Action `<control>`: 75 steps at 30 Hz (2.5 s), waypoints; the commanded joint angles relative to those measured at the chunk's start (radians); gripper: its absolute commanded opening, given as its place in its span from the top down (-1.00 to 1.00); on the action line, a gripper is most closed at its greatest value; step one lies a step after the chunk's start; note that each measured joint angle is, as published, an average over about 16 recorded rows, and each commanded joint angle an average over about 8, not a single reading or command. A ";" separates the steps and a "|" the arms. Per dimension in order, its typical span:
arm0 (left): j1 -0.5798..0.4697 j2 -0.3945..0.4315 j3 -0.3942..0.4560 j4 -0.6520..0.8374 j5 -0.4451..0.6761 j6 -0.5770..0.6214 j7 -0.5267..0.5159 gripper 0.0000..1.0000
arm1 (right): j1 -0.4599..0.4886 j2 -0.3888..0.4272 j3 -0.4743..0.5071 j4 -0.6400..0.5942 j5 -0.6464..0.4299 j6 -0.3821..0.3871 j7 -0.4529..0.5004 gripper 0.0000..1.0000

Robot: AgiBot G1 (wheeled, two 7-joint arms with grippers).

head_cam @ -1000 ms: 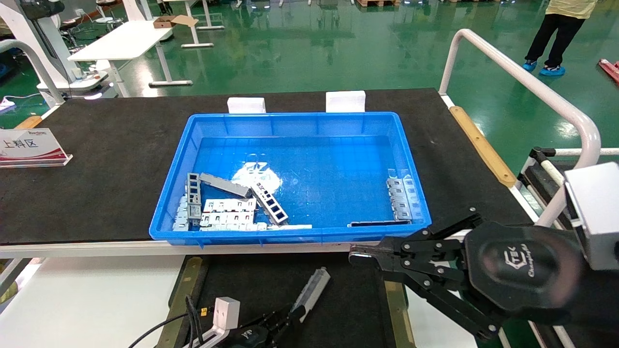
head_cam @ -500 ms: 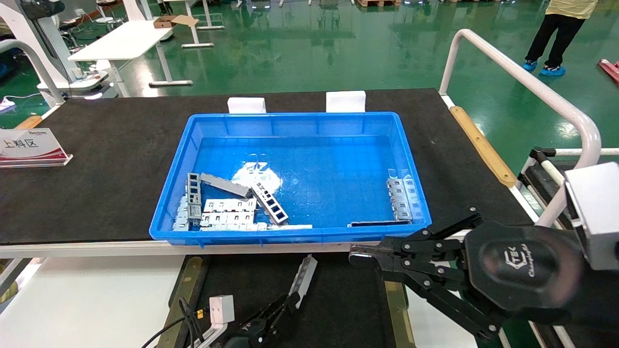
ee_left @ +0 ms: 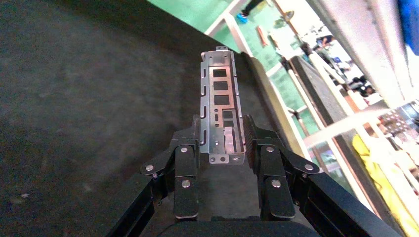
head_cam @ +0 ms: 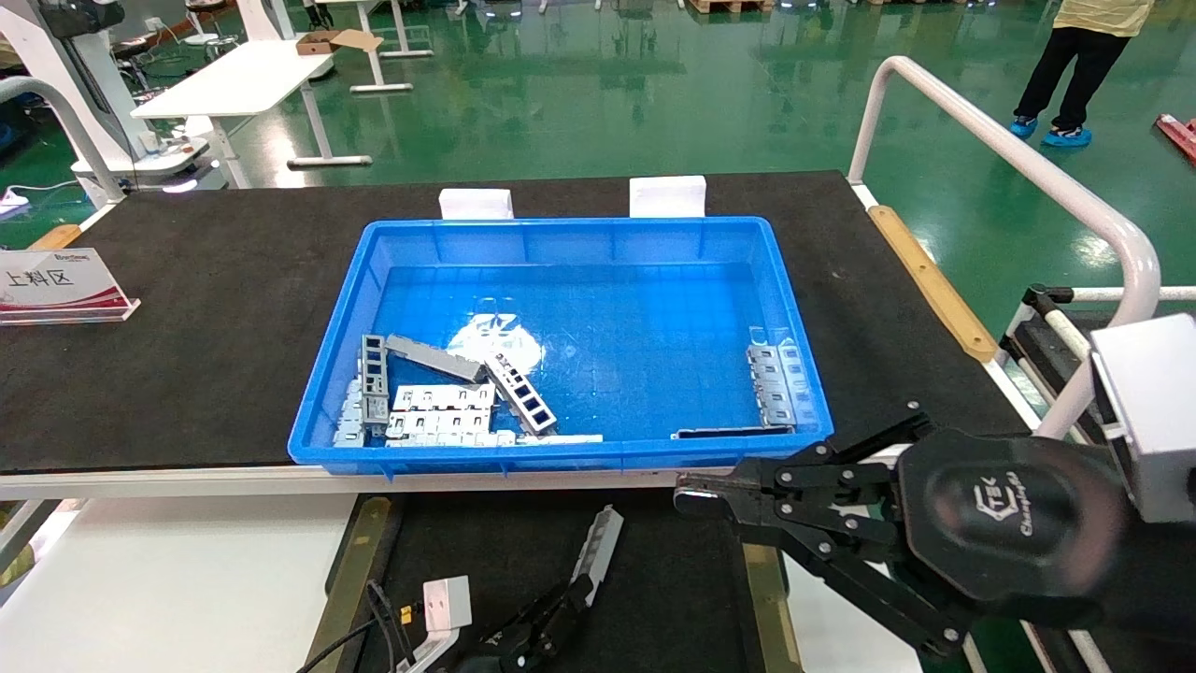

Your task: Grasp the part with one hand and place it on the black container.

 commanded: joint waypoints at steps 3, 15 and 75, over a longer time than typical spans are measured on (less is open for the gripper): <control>0.017 0.001 0.023 -0.042 -0.046 -0.056 0.009 1.00 | 0.000 0.000 0.000 0.000 0.000 0.000 0.000 1.00; 0.056 0.002 0.110 -0.153 -0.254 -0.197 0.048 1.00 | 0.000 0.000 0.000 0.000 0.000 0.000 0.000 1.00; -0.016 -0.184 0.539 -0.094 -0.538 0.181 0.218 -1.00 | 0.000 0.001 -0.002 0.000 0.001 0.001 -0.001 -1.00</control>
